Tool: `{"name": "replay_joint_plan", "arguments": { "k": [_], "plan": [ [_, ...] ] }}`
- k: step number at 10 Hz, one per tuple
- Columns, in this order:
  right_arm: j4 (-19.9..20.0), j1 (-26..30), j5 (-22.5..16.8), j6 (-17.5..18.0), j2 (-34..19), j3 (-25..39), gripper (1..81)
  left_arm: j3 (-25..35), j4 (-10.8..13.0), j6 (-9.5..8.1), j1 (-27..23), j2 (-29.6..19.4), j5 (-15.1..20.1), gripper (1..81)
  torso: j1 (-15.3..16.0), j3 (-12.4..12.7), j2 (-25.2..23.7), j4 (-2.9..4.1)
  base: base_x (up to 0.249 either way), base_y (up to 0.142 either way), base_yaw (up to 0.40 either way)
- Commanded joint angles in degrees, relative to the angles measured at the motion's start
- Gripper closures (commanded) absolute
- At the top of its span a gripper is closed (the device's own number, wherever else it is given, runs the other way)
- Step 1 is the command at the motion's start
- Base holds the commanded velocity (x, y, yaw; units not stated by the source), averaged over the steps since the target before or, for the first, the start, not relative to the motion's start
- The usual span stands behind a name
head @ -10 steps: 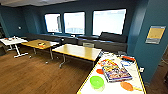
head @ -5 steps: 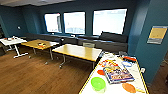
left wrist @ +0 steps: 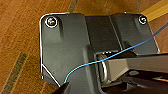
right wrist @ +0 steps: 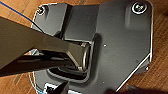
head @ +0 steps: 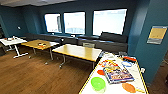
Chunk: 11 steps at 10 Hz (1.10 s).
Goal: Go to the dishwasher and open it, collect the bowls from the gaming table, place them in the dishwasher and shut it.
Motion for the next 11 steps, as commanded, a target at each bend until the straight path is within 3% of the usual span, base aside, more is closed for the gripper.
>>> {"name": "replay_joint_plan", "arguments": {
  "k": [1, 4, 11],
  "plan": [
    [-0.2, 2.5, -2.6, -0.2, 0.0, 0.1, 1.0, -0.1, 0.0, 0.24, -2.8, 0.2, 2.8, 1.0, 0.0, 0.0, 0.0, 0.00, 0.000, 0.000, 0.000],
    [-0.2, 2.5, -2.6, -0.2, -0.1, 0.1, 1.0, -0.1, -0.1, 0.24, -2.8, 0.0, 2.9, 1.0, 0.0, 0.0, 0.0, 0.00, 0.000, 0.000, -0.110],
    [-0.2, 2.6, -2.6, -0.2, 0.0, 0.1, 1.0, -0.1, -0.2, -0.02, -2.8, -0.1, 2.9, 1.0, 0.0, 0.0, 0.0, 0.00, 0.000, 0.000, -0.278]
  ]
}}
